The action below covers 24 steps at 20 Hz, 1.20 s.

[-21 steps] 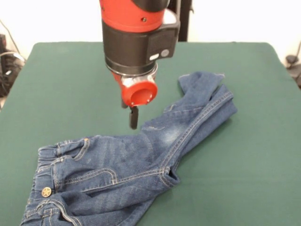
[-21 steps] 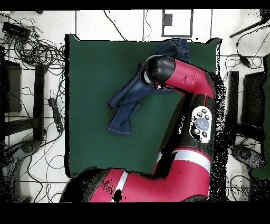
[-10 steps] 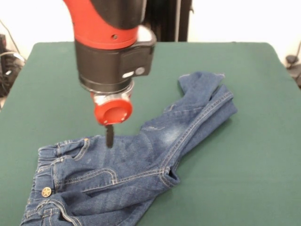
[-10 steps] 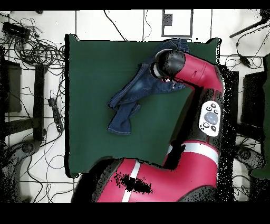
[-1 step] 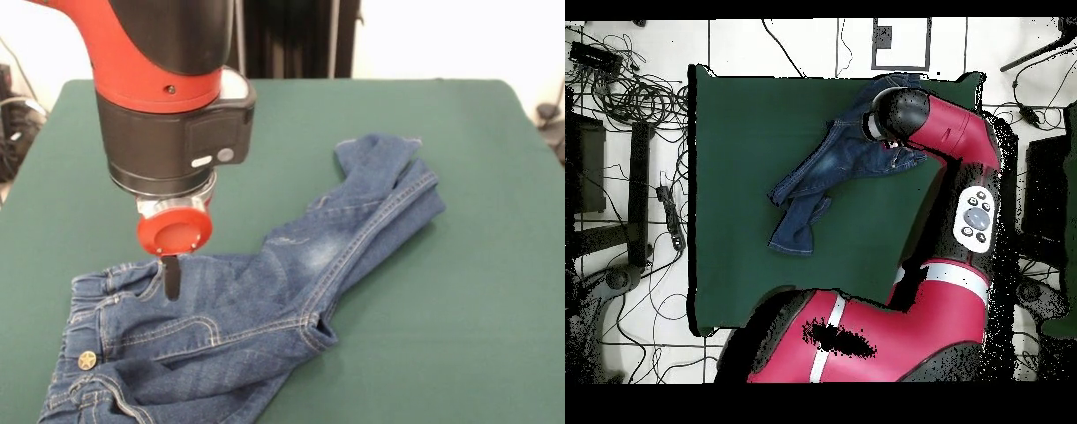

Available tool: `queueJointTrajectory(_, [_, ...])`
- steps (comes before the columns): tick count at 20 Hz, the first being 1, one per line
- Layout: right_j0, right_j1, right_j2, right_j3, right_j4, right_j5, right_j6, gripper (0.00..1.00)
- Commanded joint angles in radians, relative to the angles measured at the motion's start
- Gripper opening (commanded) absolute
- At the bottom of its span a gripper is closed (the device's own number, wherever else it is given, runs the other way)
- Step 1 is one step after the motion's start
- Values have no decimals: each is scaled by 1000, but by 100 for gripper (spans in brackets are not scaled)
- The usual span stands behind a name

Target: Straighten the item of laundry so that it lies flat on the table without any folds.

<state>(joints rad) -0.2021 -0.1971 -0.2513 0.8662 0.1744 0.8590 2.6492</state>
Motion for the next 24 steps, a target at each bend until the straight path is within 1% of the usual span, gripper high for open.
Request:
queueJointTrajectory(1, [43,-11,30,122,6,0,147,100])
queueJointTrajectory(5, [50,-20,37,175,19,-11,169,100])
queueJointTrajectory(9, [48,-29,46,229,24,-42,168,100])
queueJointTrajectory(12, [43,-30,51,251,19,-65,156,100])
queueJointTrajectory(15, [36,-20,59,266,13,-97,138,100])
queueJointTrajectory(18, [35,-12,58,276,14,-122,144,100])
queueJointTrajectory(23, [27,22,70,257,17,-177,137,100])
queueJointTrajectory(24, [24,24,75,260,15,-208,133,100])
